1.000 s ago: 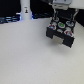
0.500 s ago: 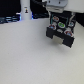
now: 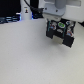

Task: Open the kcup holder, insert the kcup into the holder, and close the kcup holder

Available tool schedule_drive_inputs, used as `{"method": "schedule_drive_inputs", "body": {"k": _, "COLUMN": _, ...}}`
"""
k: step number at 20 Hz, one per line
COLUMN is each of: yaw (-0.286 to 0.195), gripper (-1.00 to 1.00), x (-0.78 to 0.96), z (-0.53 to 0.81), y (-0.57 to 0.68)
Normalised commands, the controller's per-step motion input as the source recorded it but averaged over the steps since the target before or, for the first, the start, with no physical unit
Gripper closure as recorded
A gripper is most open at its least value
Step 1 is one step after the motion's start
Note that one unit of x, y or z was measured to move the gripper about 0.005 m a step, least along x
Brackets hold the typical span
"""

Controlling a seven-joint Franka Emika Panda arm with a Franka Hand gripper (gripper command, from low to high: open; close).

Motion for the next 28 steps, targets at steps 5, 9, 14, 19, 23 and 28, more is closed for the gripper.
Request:
{"method": "schedule_drive_inputs", "body": {"k": 5, "yaw": 0.163, "gripper": -1.00, "x": 0.50, "z": -0.07, "y": 0.24}}
{"method": "schedule_drive_inputs", "body": {"k": 9, "yaw": 0.223, "gripper": -1.00, "x": 0.25, "z": -0.15, "y": 0.20}}
{"method": "schedule_drive_inputs", "body": {"k": 14, "yaw": 0.166, "gripper": 1.00, "x": 0.05, "z": -0.12, "y": 0.13}}
{"method": "schedule_drive_inputs", "body": {"k": 19, "yaw": 0.194, "gripper": -1.00, "x": -0.22, "z": -0.13, "y": 0.24}}
{"method": "schedule_drive_inputs", "body": {"k": 23, "yaw": 0.143, "gripper": -1.00, "x": -0.31, "z": -0.02, "y": 0.39}}
{"method": "schedule_drive_inputs", "body": {"k": 28, "yaw": 0.133, "gripper": -1.00, "x": -0.26, "z": 0.02, "y": 0.48}}
